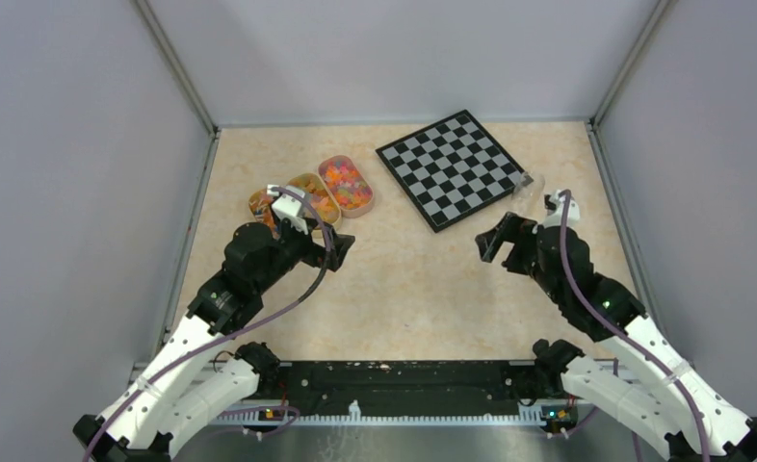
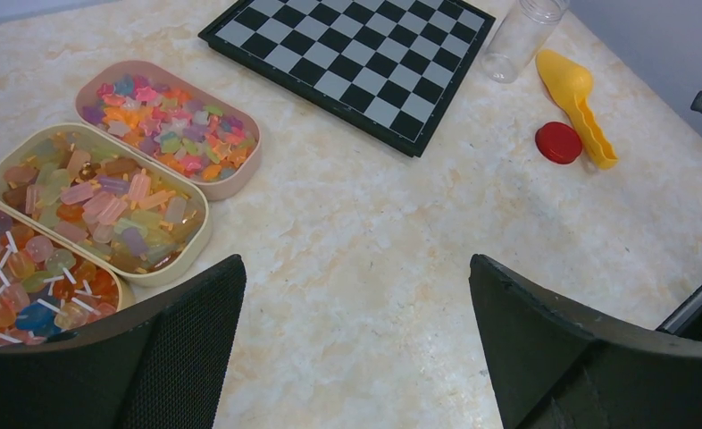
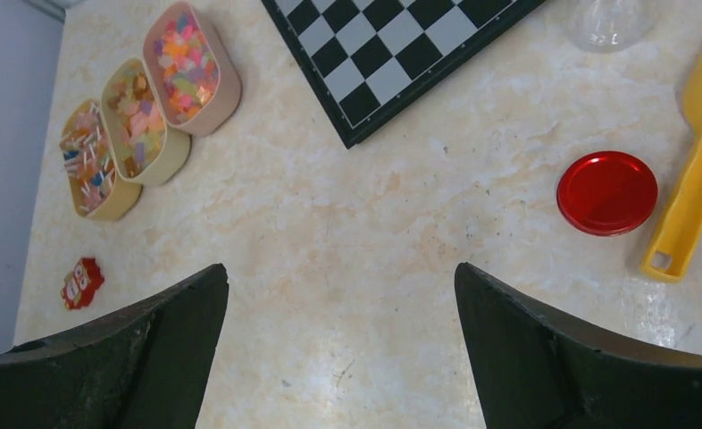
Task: Pack the candies
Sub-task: Pick up the packing bottle from the center of the board.
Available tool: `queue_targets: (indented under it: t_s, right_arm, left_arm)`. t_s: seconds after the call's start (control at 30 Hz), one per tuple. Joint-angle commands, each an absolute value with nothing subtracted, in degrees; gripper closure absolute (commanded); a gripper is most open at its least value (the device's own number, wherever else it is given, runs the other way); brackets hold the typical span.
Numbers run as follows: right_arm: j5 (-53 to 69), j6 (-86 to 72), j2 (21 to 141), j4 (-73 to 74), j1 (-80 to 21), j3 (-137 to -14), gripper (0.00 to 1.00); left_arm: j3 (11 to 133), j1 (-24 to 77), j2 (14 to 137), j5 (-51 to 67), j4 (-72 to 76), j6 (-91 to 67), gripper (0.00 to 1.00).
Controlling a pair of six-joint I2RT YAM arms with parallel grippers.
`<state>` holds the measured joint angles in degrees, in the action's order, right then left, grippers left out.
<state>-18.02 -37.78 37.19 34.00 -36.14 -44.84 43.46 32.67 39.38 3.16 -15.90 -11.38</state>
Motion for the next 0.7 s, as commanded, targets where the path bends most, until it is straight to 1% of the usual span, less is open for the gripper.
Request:
queue_targets:
  t_s: [0.0,0.03,0.13,0.27,0.33,0.4,0.43,0.53,0.6,0.67]
  right_arm:
    - [-25.32,-44.58,34.26,31.21,-36.47,-43.62,0.05]
    - [-27.07,-45.75,33.89,31.39,-36.45,-43.15,0.06]
    - [-29.74,-42.89,33.16,29.3,-36.47,-42.34,0.07]
    - [-29.48,-35.88,32.68,21.0,-36.47,-39.79,0.11]
    - [-31.72,-33.99,34.72,17.91,-36.45,-39.23,0.12]
    - [-35.55,-30.94,37.97,16.1,-36.43,-39.76,0.12]
    - [-37.23,-28.4,39.89,15.29,-36.45,-40.26,0.1]
    - [-42.08,-21.7,47.53,13.25,-35.97,-43.25,0.09]
    - [-42.15,-18.47,53.3,13.16,-33.84,-47.09,0.08]
    - [-39.48,-16.91,59.21,15.56,-29.89,-51.99,0.08]
  left_arm:
    - [43.42,32.76,39.11,3.15,-13.02,-10.29,0.01]
    - [43.56,32.66,39.15,2.85,-13.15,-10.28,0.01]
    - [43.55,32.69,38.79,2.25,-13.33,-10.11,0.01]
    - [43.27,32.77,37.95,1.62,-13.56,-9.81,0.01]
    - [43.16,32.75,37.57,1.06,-13.72,-9.62,0.01]
    - [43.23,32.73,37.22,0.54,-13.98,-9.47,0.01]
    - [43.24,32.72,37.04,-0.36,-14.16,-9.42,0.01]
    - [43.09,32.71,36.45,-1.86,-14.25,-9.33,0.01]
    - [42.91,32.72,36.17,-2.42,-14.3,-9.16,0.01]
    - [42.99,32.73,35.93,-2.76,-14.53,-9.35,0.01]
